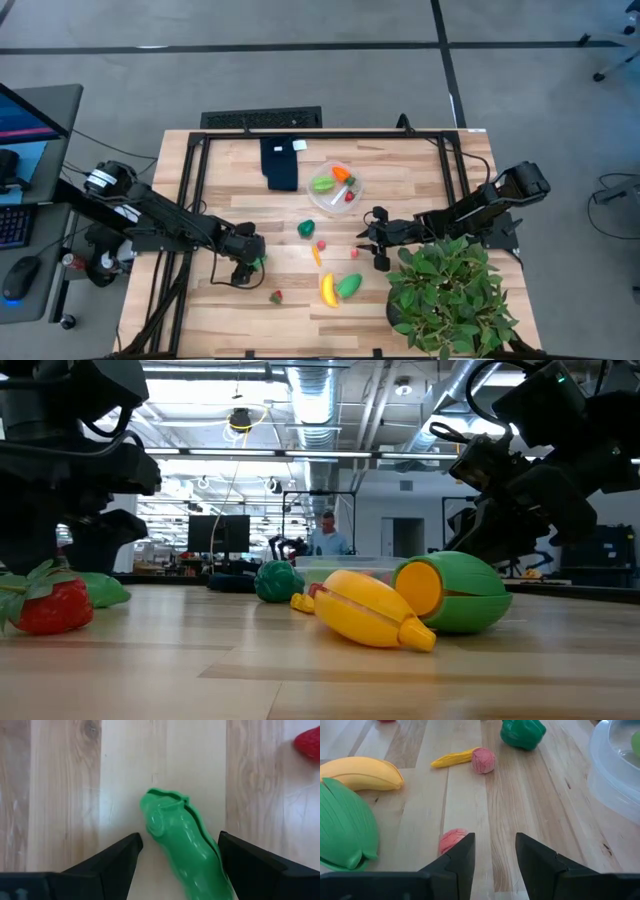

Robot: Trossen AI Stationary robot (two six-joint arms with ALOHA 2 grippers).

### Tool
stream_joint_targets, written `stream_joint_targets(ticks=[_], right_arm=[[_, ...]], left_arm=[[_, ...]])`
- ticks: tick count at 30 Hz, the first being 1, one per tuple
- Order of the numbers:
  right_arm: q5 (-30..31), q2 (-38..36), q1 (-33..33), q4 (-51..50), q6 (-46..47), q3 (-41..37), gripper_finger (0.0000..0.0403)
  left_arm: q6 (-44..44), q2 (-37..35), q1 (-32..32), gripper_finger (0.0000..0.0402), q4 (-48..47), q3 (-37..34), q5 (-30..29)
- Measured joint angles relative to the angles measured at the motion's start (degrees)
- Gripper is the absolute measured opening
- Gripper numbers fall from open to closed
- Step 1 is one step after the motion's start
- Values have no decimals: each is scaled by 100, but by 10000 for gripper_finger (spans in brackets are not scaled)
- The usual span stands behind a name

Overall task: Pick and placing Produce into tupperware
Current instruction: Put the green peas into the transparent container

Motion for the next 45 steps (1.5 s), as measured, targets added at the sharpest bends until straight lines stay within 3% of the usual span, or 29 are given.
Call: stream_joint_targets(ticks=[14,25,37,45], right_arm=[[0,0,0,0,-2,0,134],[0,0,0,0,-2,0,134],[0,0,0,2,-2,0,134],[0,0,0,2,-2,0,134]], left_arm=[[-4,-2,4,268,11,2,-35],[-13,-4,11,210,4,2,-91],[-26,-6,11,204,145,14,-52],[345,11,9,204,-209,725,-44]])
